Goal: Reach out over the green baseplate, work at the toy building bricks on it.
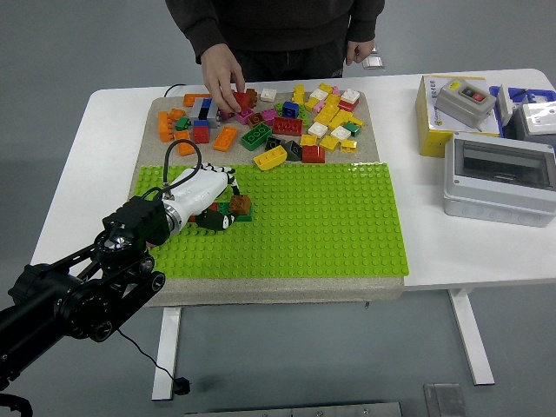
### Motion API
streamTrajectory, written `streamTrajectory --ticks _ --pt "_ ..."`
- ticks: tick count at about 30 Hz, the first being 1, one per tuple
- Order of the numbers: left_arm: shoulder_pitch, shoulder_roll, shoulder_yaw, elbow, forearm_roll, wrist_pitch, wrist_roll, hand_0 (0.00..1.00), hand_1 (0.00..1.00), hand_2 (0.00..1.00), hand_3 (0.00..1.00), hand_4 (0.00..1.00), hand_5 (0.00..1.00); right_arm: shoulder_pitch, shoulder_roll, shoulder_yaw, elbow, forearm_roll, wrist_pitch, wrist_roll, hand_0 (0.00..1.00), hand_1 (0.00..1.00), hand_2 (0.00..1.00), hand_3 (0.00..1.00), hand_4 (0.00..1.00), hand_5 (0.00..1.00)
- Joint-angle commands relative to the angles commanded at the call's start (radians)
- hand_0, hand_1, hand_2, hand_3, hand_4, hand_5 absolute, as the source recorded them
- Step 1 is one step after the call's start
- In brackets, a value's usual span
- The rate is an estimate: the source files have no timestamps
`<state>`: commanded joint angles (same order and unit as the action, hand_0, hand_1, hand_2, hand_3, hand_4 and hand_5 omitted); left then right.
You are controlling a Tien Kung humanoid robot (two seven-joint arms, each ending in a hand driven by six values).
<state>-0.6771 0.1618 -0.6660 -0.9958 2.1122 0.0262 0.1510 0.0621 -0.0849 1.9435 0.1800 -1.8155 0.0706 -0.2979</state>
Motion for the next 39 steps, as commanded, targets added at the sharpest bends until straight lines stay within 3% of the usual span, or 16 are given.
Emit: streamTrajectory --ticks 39 --pt "-0.003 0.011 -0.007 -0.015 -0.003 -0.012 0.005 0.998 0.949 0.970 0.689 0.676 0.257 0.002 -0.001 0.013 0.000 -0.003 -0.002 0.006 0.693 0.610 0.579 0.697 0.363 0.877"
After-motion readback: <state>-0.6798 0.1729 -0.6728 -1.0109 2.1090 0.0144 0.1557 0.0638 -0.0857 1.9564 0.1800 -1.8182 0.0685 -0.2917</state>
